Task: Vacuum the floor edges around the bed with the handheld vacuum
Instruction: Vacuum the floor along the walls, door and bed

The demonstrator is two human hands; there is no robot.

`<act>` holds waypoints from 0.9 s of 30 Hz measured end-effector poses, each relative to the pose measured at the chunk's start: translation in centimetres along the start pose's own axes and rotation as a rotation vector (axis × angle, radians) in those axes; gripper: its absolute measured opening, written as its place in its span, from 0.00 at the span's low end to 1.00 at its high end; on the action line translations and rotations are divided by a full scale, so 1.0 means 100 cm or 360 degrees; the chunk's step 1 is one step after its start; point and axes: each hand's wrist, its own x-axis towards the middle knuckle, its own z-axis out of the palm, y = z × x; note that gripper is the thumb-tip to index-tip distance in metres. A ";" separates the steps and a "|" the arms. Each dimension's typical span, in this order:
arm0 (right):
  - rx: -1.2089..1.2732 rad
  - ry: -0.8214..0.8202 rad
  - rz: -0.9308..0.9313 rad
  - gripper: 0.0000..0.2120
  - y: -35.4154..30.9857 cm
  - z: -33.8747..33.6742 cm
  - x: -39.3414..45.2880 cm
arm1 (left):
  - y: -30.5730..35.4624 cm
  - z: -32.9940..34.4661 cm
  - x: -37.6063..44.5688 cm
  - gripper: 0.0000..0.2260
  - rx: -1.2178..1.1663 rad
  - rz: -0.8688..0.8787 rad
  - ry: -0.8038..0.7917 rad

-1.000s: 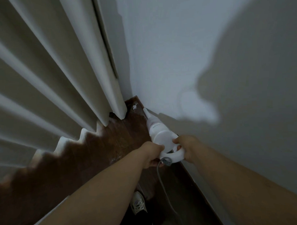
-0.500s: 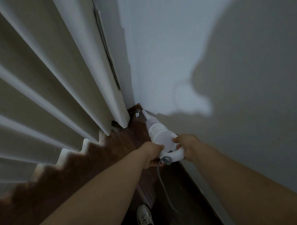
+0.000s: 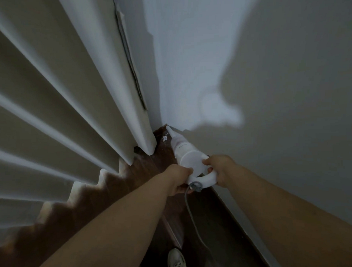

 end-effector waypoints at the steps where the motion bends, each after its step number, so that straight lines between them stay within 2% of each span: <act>1: -0.0008 0.0004 -0.0005 0.08 -0.002 0.001 0.000 | 0.001 -0.002 0.002 0.17 0.0001 0.0004 0.0003; 3: -0.0031 0.0016 -0.0012 0.09 -0.006 0.005 0.002 | 0.004 -0.006 0.005 0.18 -0.0008 -0.0004 -0.0005; 7: -0.0036 0.0018 -0.0015 0.02 -0.012 0.008 0.002 | 0.008 -0.009 0.007 0.16 -0.0042 -0.0008 -0.0014; 10: -0.0018 -0.0002 -0.0011 0.05 -0.013 0.008 0.000 | 0.010 -0.009 0.005 0.17 -0.0015 0.0007 -0.0018; 13: 0.0023 -0.0004 -0.0015 0.01 -0.013 0.012 -0.002 | 0.010 -0.012 0.006 0.17 0.0009 0.0023 0.0003; 20: -0.0036 0.0032 0.0007 0.04 -0.006 0.008 -0.009 | 0.003 -0.008 0.001 0.17 0.0031 -0.0002 -0.0038; 27: -0.0089 0.0068 0.0017 0.13 0.027 -0.025 -0.031 | -0.024 0.027 -0.030 0.16 -0.0002 -0.0027 -0.0074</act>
